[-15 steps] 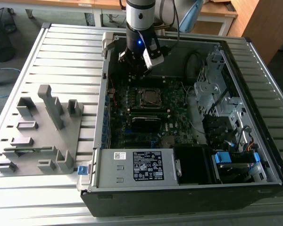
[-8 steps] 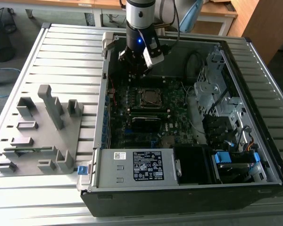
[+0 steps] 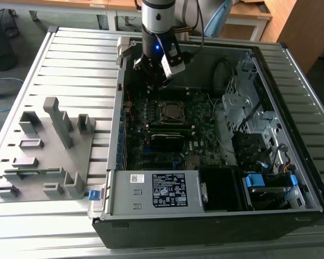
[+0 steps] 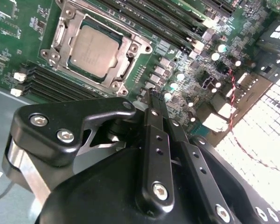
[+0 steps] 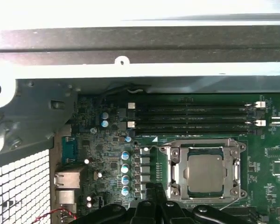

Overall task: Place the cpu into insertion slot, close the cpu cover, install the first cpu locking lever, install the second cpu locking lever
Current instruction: 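Install the first cpu locking lever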

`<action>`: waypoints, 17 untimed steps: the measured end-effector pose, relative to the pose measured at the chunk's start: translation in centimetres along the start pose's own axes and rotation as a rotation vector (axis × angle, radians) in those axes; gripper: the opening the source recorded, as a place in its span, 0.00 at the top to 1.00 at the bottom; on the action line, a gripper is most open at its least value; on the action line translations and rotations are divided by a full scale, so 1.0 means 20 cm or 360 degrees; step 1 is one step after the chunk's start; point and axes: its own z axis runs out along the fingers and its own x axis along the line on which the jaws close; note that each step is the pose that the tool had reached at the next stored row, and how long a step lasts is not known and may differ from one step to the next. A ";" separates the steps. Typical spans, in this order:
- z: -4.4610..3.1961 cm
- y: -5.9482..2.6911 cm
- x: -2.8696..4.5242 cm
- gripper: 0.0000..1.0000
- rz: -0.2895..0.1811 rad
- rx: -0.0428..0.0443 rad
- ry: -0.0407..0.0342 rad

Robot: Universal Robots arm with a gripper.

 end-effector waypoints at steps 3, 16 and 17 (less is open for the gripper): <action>0.000 0.000 0.012 0.89 0.0000 -0.0014 -0.0017; 0.000 -0.003 0.074 0.89 0.0001 -0.0075 -0.0075; 0.000 -0.003 0.074 0.89 0.0001 -0.0075 -0.0076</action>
